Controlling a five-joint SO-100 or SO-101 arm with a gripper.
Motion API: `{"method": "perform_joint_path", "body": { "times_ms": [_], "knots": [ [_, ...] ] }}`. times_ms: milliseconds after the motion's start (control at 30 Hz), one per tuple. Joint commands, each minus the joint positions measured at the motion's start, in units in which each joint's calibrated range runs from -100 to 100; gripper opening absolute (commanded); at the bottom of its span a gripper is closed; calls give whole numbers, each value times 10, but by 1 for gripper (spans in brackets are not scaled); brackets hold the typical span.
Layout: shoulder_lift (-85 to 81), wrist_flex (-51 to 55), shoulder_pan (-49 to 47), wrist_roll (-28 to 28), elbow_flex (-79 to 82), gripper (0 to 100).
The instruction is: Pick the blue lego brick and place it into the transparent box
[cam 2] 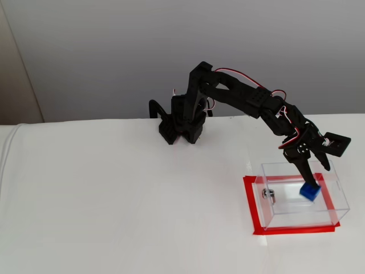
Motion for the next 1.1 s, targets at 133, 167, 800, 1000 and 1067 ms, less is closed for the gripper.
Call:
{"method": "perform_joint_path", "body": {
  "times_ms": [133, 167, 800, 1000, 1067],
  "knots": [
    [-37, -5, 2, -2, -6, 29],
    [-37, -5, 2, -2, -6, 29],
    [-36, -5, 11, 2, -5, 18],
    [-36, -5, 11, 2, -5, 1],
    [-36, -5, 11, 2, -5, 1]
  ]
}}
